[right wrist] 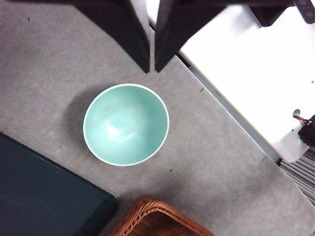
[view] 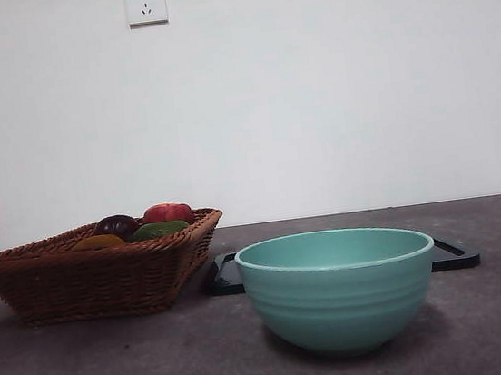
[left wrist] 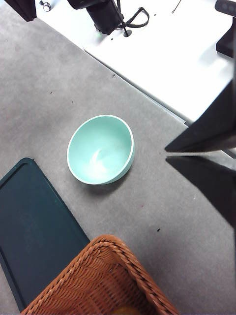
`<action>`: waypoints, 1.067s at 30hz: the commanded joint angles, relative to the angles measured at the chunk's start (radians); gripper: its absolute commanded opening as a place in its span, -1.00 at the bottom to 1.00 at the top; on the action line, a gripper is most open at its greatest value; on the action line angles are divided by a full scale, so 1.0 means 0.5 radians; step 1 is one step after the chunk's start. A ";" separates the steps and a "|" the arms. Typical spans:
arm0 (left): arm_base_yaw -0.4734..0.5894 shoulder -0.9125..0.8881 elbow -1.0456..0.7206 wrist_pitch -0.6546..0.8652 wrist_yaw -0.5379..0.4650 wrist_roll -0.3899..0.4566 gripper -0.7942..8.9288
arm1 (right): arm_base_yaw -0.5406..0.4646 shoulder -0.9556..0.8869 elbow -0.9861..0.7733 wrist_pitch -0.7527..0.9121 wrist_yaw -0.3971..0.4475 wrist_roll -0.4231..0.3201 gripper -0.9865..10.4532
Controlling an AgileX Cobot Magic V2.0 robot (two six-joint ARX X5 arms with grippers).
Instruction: Pick up the wifruite, put it on the bowl, pick up the plate, put it on desk
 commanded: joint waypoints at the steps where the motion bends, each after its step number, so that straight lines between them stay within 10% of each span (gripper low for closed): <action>1: -0.008 -0.008 0.031 0.026 0.002 0.024 -0.82 | 0.012 0.015 0.027 0.020 -0.005 -0.022 -0.82; 11: 0.494 -0.522 -0.227 1.265 -0.137 0.069 -0.82 | 0.012 0.015 0.027 0.019 -0.005 -0.022 -0.82; 17: 0.799 -0.963 -0.737 1.857 -0.582 0.069 -0.82 | 0.012 0.015 0.027 0.020 -0.005 -0.022 -0.82; 32: 0.935 -1.751 -1.809 1.950 -0.952 0.020 -0.82 | 0.012 0.015 0.027 0.019 -0.005 -0.022 -0.82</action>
